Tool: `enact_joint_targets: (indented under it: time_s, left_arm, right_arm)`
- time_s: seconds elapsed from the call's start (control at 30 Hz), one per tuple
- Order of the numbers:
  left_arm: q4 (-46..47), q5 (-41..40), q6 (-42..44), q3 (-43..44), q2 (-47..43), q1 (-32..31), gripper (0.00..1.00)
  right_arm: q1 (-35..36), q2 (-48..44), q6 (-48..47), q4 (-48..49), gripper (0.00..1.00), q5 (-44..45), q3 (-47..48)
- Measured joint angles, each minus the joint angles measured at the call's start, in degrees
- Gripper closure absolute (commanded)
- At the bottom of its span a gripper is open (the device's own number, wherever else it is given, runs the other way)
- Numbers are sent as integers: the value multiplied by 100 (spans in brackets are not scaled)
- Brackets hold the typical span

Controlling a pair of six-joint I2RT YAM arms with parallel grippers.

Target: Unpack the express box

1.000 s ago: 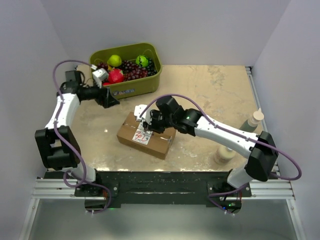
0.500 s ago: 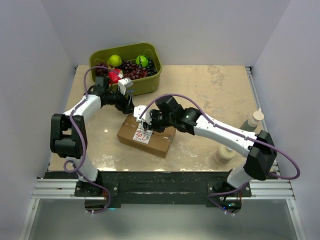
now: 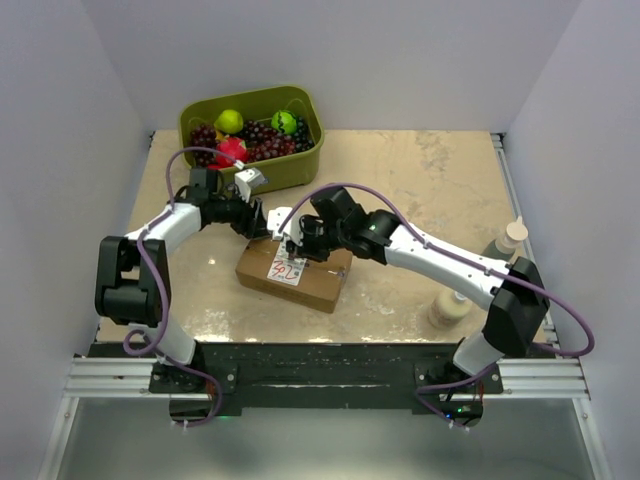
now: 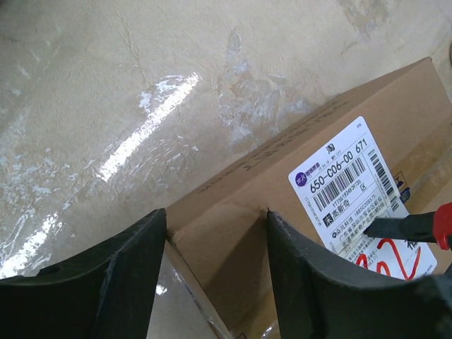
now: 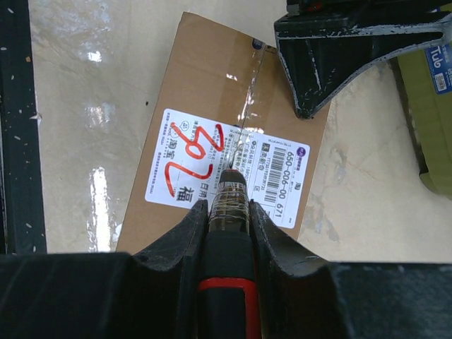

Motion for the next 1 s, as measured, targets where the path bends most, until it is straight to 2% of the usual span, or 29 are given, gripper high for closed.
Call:
enact_joint_targets:
  time_s: [0.6, 0.77, 1.0]
  left_arm:
    - [238, 20, -308, -168, -44, -11, 63]
    - [341, 101, -348, -260, -81, -20, 64]
    - [385, 280, -214, -289, -85, -31, 62]
  right_arm:
    - [-131, -197, 483, -249, 100, 214, -20]
    - [-323, -310, 614, -313, 100, 87, -98]
    - [-826, -415, 398, -389, 100, -544, -190]
